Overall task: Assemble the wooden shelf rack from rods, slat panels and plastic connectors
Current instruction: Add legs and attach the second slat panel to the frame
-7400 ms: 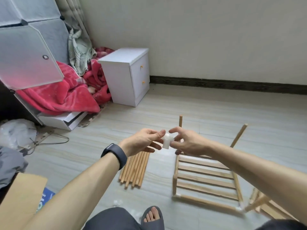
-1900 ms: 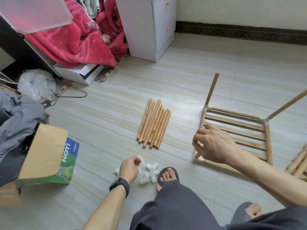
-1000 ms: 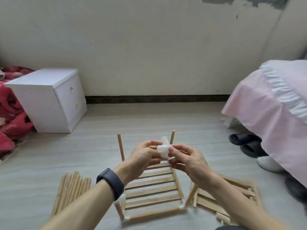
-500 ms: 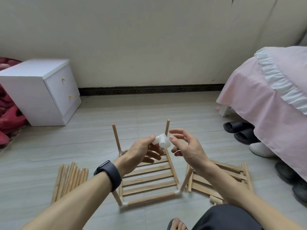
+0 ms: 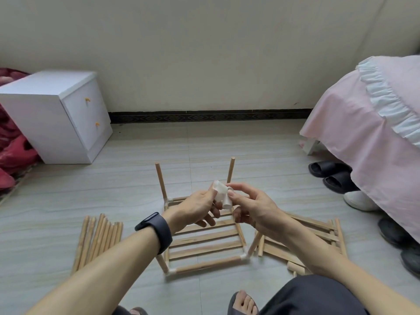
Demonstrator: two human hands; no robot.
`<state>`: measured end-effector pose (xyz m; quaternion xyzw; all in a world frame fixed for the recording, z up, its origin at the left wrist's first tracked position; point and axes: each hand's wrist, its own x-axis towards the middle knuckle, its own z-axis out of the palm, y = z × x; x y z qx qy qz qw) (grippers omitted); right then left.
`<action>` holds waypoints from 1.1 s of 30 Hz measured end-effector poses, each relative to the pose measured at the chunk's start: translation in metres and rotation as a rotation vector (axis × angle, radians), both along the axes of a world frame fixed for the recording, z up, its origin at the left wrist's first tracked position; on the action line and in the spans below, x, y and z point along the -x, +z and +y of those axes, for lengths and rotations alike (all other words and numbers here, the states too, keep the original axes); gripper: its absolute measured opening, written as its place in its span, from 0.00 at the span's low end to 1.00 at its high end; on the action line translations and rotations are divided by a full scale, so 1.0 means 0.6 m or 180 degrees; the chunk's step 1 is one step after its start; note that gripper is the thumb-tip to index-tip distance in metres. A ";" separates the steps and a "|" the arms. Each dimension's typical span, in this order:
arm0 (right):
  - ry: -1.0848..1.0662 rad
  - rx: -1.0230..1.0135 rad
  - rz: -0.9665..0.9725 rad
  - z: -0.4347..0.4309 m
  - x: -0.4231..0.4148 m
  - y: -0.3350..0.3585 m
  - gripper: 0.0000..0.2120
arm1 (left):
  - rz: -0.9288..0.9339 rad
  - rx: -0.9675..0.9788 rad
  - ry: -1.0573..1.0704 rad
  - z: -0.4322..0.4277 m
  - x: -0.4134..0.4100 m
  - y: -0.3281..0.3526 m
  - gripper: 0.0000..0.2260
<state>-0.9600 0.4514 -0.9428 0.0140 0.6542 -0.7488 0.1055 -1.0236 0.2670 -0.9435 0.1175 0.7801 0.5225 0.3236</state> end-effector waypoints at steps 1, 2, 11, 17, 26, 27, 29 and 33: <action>-0.0128 0.0016 -0.0076 0.006 0.003 -0.007 0.10 | 0.0003 0.0057 -0.0050 -0.002 0.002 -0.002 0.29; -0.0324 -0.0049 -0.0150 0.015 0.005 -0.014 0.09 | 0.0103 0.0176 -0.0127 -0.006 0.006 -0.003 0.28; -0.1523 -0.1032 -0.0859 0.139 -0.029 -0.123 0.09 | 0.1715 0.2011 -0.0032 -0.154 0.057 -0.107 0.16; -0.1278 -0.1290 -0.1045 0.172 -0.022 -0.140 0.08 | 0.1336 0.1860 0.0315 -0.184 0.008 -0.212 0.11; -0.0857 -0.1687 -0.0875 0.184 -0.011 -0.138 0.06 | 0.1347 0.1876 0.0674 -0.181 0.008 -0.217 0.13; -0.0785 -0.1593 -0.0865 0.186 -0.012 -0.139 0.06 | 0.1353 0.1855 0.0688 -0.180 0.008 -0.218 0.14; -0.0648 -0.1436 -0.0871 0.192 -0.013 -0.138 0.07 | 0.1347 0.1804 0.0705 -0.180 0.008 -0.220 0.14; -0.0540 -0.1453 -0.0851 0.204 -0.013 -0.134 0.11 | 0.1355 0.1701 0.0743 -0.179 0.004 -0.218 0.15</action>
